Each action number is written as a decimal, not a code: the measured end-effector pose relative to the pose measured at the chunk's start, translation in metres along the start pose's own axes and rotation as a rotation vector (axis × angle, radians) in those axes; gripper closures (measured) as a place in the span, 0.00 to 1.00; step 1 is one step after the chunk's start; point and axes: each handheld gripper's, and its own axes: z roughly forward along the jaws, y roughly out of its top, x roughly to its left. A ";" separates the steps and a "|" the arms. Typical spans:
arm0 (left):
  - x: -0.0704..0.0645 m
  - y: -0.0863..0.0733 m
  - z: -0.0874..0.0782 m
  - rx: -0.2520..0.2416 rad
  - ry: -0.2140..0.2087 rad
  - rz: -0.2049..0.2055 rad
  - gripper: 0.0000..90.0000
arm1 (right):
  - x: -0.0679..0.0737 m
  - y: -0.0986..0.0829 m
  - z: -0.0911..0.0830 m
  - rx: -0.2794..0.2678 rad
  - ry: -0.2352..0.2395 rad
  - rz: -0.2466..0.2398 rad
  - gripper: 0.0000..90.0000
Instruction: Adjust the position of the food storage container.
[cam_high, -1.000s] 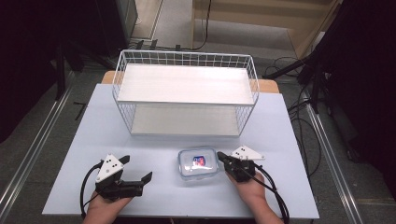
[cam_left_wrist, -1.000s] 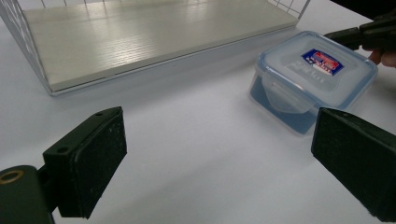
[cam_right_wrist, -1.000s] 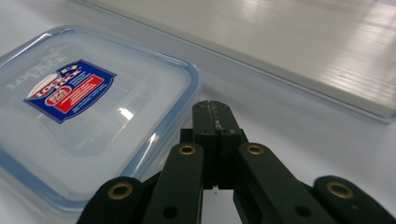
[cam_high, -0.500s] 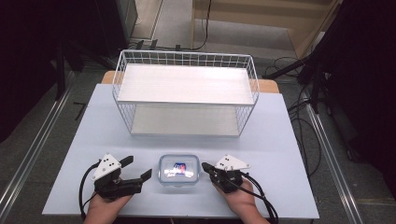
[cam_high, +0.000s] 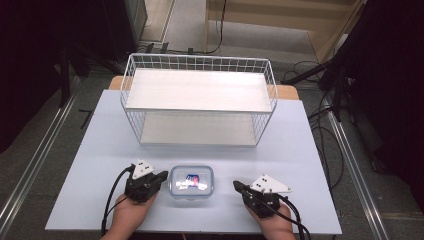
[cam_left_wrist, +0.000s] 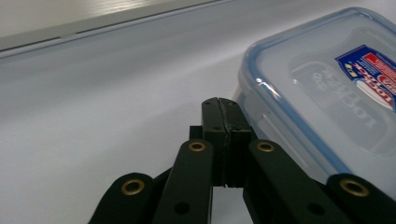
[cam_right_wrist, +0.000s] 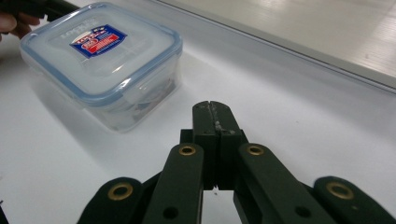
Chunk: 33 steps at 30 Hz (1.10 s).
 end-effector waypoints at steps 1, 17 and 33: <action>-0.002 0.000 0.001 0.004 -0.002 0.008 1.00 | 0.000 0.000 -0.002 0.000 -0.001 0.008 1.00; -0.026 0.000 0.001 0.007 -0.082 0.027 0.95 | -0.011 -0.006 -0.027 -0.022 -0.027 0.052 1.00; -0.007 0.000 -0.037 -0.106 -0.074 -0.112 0.26 | -0.011 0.003 -0.014 -0.049 0.019 0.132 0.66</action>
